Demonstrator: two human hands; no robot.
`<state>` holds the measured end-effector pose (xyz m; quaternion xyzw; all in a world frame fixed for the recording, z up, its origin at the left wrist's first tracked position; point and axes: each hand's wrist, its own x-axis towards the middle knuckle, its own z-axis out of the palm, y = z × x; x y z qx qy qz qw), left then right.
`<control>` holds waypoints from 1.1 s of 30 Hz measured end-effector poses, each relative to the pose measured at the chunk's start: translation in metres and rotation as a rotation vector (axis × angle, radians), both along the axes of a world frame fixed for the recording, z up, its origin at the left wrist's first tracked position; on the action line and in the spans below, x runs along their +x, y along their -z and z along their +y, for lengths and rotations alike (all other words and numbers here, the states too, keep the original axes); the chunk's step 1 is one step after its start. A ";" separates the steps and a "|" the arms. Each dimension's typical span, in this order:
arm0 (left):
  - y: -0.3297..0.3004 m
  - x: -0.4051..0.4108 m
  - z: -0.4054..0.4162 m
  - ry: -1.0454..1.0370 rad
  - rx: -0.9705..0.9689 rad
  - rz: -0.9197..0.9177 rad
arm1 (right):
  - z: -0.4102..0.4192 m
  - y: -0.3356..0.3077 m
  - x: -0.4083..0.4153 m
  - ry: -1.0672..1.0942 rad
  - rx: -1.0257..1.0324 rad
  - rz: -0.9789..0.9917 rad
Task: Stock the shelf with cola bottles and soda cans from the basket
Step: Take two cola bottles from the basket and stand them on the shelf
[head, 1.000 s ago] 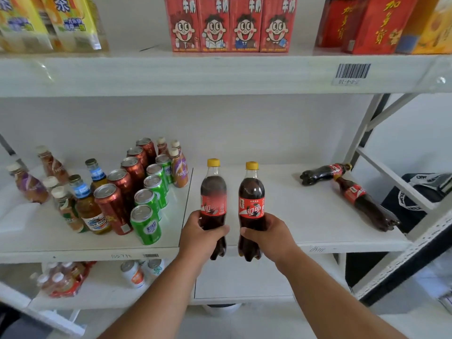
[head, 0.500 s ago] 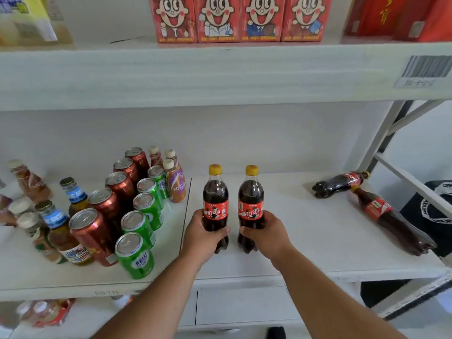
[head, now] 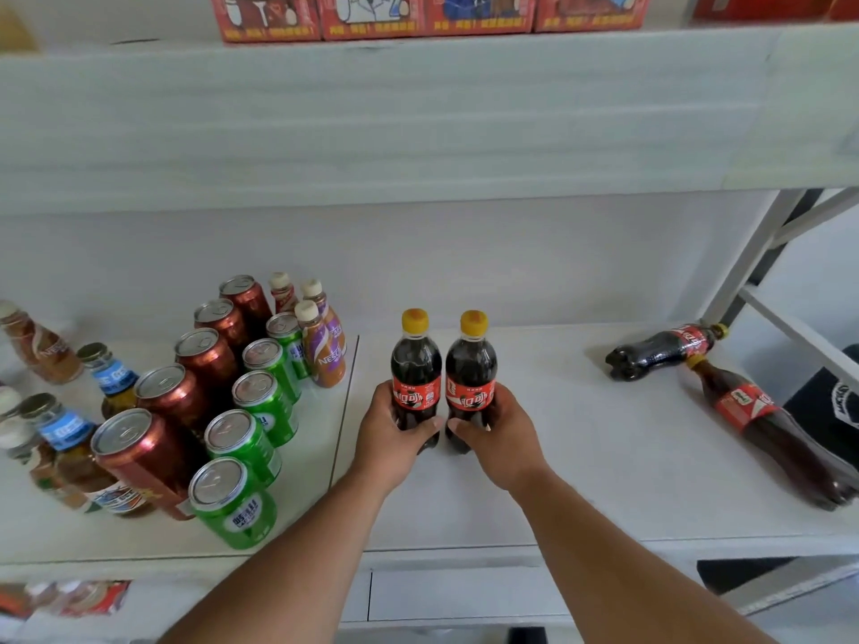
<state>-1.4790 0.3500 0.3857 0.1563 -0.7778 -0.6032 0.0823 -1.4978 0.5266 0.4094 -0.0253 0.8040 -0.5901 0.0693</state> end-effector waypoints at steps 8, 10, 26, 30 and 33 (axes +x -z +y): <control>0.005 0.010 -0.001 0.014 -0.026 -0.015 | 0.002 0.014 0.011 0.026 0.131 -0.025; 0.012 0.014 0.001 0.007 -0.048 -0.036 | 0.002 0.018 0.015 0.043 0.160 -0.026; 0.017 -0.029 -0.007 -0.058 -0.103 -0.032 | -0.019 0.023 -0.032 0.136 0.221 0.009; 0.017 -0.051 -0.011 -0.081 -0.112 -0.025 | -0.025 0.022 -0.054 0.135 0.237 0.013; 0.016 -0.064 -0.015 -0.075 -0.119 -0.027 | -0.030 0.021 -0.069 0.136 0.241 0.004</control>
